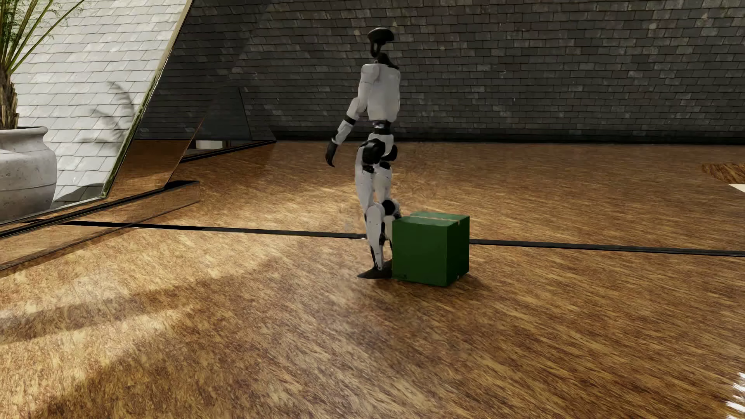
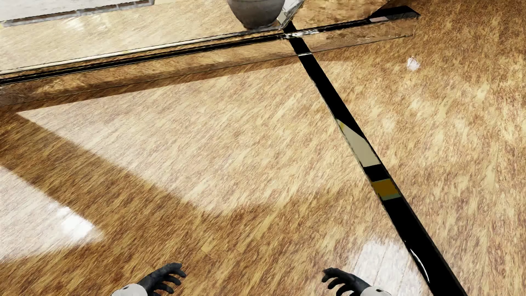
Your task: Sit on the dark green box
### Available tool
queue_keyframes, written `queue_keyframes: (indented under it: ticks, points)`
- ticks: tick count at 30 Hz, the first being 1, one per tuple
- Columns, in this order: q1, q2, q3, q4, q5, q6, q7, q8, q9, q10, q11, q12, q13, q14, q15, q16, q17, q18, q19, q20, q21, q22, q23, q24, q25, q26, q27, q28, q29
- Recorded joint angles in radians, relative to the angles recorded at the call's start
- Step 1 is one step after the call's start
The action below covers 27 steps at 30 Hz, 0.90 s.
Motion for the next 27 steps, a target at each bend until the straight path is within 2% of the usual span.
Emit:
queue_keyframes:
  ticks: [2,4,8,11,15,18,24,27]
  points:
    - [0.051,0.030,-0.002,-0.002,-0.002,-0.002,0.011,-0.008,-0.034,-0.030,0.003,0.017,0.001,-0.004,-0.015,-0.028,0.018,-0.002,0.000,0.028,-0.005,0.107,0.129,-0.009,0.007,0.032,0.048,0.032,-0.042]
    - [0.072,0.044,-0.007,-0.001,-0.007,-0.001,0.015,-0.009,-0.062,-0.036,0.006,0.049,0.007,-0.016,-0.024,-0.049,0.017,-0.007,0.006,0.058,-0.012,0.151,0.190,-0.011,-0.006,0.047,0.063,0.043,-0.054]
    - [0.089,0.056,-0.010,0.003,-0.010,0.002,0.017,-0.004,-0.098,-0.036,0.008,0.126,0.065,-0.034,-0.035,-0.067,-0.027,-0.015,0.005,0.075,-0.045,0.077,0.120,0.010,0.002,0.020,0.035,-0.019,-0.010]
    - [0.089,0.053,-0.010,0.004,-0.015,0.004,0.002,0.013,-0.115,-0.037,0.009,0.155,0.083,-0.038,-0.036,-0.091,-0.026,-0.010,0.005,0.077,-0.050,0.030,0.092,0.023,0.003,0.009,0.031,-0.049,-0.003]
    - [0.069,0.053,-0.011,0.009,-0.012,0.005,-0.014,0.052,-0.119,-0.023,-0.002,0.145,0.080,-0.032,-0.060,-0.097,0.010,0.002,0.008,0.073,-0.046,0.042,0.092,0.005,0.014,0.021,0.045,-0.025,-0.014]
    - [0.075,0.055,-0.011,0.005,-0.008,0.001,-0.011,0.039,-0.110,-0.027,0.001,0.132,0.093,-0.032,-0.037,-0.070,0.017,0.007,-0.002,0.055,-0.047,0.030,0.052,0.015,0.009,0.011,0.033,-0.035,-0.001]
    - [0.086,0.061,-0.010,0.000,-0.003,0.002,-0.002,0.011,-0.105,-0.037,0.001,0.118,0.083,-0.035,-0.035,-0.066,0.024,0.004,-0.010,0.061,-0.030,0.064,0.077,-0.011,-0.001,0.021,0.032,-0.001,0.004]
    - [0.069,0.060,-0.009,-0.005,-0.001,0.003,-0.006,0.009,-0.082,-0.018,-0.003,0.096,0.055,-0.033,-0.024,-0.067,0.022,0.014,-0.020,0.032,-0.025,0.052,0.097,0.003,0.026,0.024,0.054,-0.018,-0.010]
